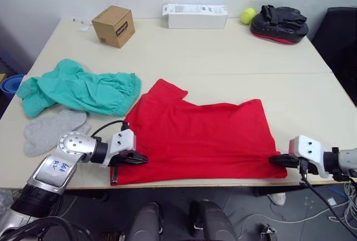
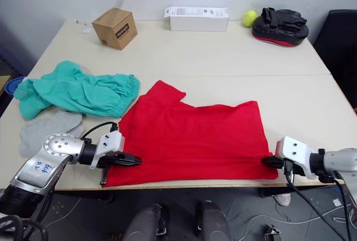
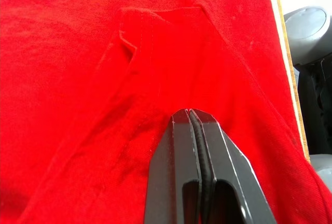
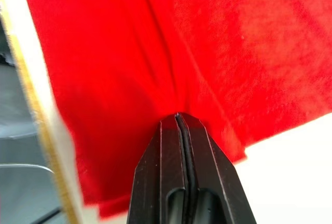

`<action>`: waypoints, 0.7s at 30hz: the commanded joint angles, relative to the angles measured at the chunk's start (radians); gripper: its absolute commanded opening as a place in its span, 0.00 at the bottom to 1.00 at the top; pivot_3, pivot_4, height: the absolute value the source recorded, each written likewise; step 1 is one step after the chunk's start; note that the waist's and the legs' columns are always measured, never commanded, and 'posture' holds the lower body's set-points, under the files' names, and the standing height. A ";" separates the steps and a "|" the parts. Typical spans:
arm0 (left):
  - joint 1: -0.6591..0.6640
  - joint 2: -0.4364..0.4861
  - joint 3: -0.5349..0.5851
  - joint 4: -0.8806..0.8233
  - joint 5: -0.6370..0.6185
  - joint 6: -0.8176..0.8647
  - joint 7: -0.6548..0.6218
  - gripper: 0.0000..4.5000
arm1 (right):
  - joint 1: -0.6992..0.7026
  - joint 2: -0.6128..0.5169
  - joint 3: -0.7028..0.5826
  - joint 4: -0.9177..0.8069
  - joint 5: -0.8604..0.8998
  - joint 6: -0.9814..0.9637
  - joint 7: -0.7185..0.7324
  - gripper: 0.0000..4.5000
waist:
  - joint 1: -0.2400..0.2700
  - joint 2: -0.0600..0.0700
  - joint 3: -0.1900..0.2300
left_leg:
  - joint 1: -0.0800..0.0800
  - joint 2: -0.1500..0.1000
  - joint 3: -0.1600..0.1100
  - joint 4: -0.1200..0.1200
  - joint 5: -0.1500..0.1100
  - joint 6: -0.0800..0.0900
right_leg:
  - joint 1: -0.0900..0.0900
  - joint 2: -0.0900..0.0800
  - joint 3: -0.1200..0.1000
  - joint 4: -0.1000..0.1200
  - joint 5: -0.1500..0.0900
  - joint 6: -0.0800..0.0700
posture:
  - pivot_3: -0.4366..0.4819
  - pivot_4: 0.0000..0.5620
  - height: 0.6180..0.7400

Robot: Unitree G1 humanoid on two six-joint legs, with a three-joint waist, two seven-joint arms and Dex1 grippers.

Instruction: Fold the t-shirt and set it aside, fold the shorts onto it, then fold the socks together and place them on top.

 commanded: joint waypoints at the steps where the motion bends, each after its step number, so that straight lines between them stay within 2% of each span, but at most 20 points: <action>1: 0.015 0.021 0.038 0.000 -0.023 0.039 -0.008 0.01 | -0.087 0.027 -0.063 -0.108 0.174 0.179 -0.003 0.00 | -0.003 0.002 0.001 | 0.000 0.000 0.000 0.000 0.000 0.000 | -0.001 0.000 0.000 0.001 0.000 0.000 | 0.48 0.27 1.00; 6: -0.070 0.027 0.166 -0.040 -0.249 0.267 -0.052 0.01 | -0.290 0.074 -0.051 -0.087 0.241 0.359 -0.084 0.00 | -0.006 0.002 0.003 | -0.003 0.001 0.000 0.000 0.001 -0.002 | -0.004 0.001 0.000 0.003 0.000 0.000 | 0.48 0.27 1.00; 9: -0.241 0.014 0.201 0.061 -0.289 0.382 -0.015 0.14 | -0.470 0.134 -0.008 0.019 0.202 0.425 -0.164 0.00 | 0.004 -0.002 0.005 | -0.005 0.001 -0.001 0.001 0.001 -0.002 | -0.005 0.001 -0.001 0.002 0.000 0.000 | 0.48 0.27 1.00; 11: -0.320 0.001 0.193 0.126 -0.281 0.416 0.006 0.28 | -0.543 0.162 0.013 0.072 0.173 0.449 -0.190 0.00 | 0.004 -0.001 0.005 | -0.007 0.000 -0.001 0.002 0.001 -0.001 | -0.006 0.000 -0.002 0.002 0.000 0.000 | 0.48 0.27 1.00; 14: -0.517 -0.048 0.140 0.355 -0.205 0.443 0.048 0.49 | -0.663 0.205 0.083 0.178 0.090 0.445 -0.222 0.14 | 0.003 -0.001 0.005 | -0.007 -0.001 0.000 0.002 0.000 -0.001 | -0.006 0.000 -0.002 0.002 0.001 0.002 | 0.48 0.27 1.00; 17: -0.707 -0.134 0.095 0.636 -0.120 0.409 0.083 0.72 | -0.751 0.245 0.137 0.267 0.014 0.443 -0.250 0.37 | 0.001 -0.002 0.005 | -0.011 -0.002 0.000 0.003 0.001 -0.002 | -0.010 0.000 -0.003 0.003 0.002 0.003 | 0.48 0.27 1.00; 19: -0.803 -0.183 0.066 0.796 -0.069 0.374 0.080 0.86 | -0.795 0.263 0.158 0.323 -0.027 0.451 -0.270 0.53 | 0.001 -0.002 0.005 | -0.023 -0.002 0.002 0.008 0.003 -0.005 | -0.023 0.000 -0.002 0.009 0.003 0.005 | 0.48 0.27 1.00; 21: -0.877 -0.222 0.045 0.927 -0.025 0.352 0.079 1.00 | -0.825 0.272 0.175 0.374 -0.070 0.432 -0.287 0.67 | 0.002 -0.002 0.005 | -0.028 -0.003 0.003 0.011 0.005 -0.005 | -0.028 0.000 -0.002 0.012 0.003 0.005 | 0.48 0.27 1.00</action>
